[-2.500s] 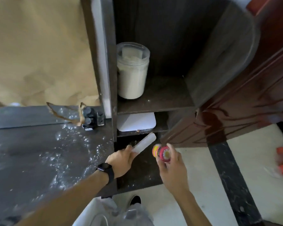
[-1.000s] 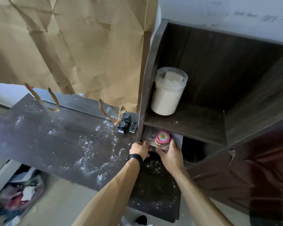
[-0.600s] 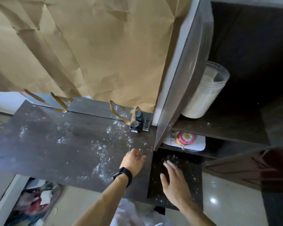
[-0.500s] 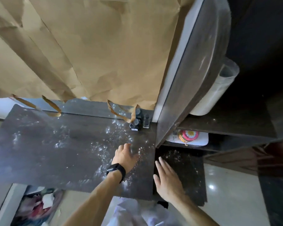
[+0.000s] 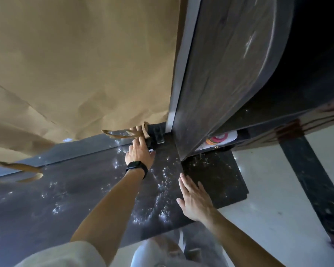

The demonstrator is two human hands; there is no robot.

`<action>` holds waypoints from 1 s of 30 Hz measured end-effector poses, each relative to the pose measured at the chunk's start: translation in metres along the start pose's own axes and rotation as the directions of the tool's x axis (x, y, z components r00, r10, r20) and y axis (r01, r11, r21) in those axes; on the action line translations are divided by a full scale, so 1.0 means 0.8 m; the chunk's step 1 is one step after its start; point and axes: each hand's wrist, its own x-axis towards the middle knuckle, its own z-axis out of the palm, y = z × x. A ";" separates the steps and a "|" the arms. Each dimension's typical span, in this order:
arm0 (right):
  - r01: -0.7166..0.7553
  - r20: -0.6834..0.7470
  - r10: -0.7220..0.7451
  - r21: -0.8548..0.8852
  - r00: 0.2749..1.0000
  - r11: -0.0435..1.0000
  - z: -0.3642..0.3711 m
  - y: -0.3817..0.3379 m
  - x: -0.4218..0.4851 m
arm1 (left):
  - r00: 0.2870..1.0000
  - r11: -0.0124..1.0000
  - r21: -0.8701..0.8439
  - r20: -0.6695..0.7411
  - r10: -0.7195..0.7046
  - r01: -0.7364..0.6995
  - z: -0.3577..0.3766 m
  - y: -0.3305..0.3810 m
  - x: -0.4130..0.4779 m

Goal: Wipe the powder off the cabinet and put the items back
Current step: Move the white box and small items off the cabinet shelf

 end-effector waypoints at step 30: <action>-0.207 -0.250 0.355 0.471 0.901 0.857 -0.122 -0.101 0.192 | 0.917 0.901 -0.346 -0.203 -0.344 0.261 0.007 -0.172 -0.243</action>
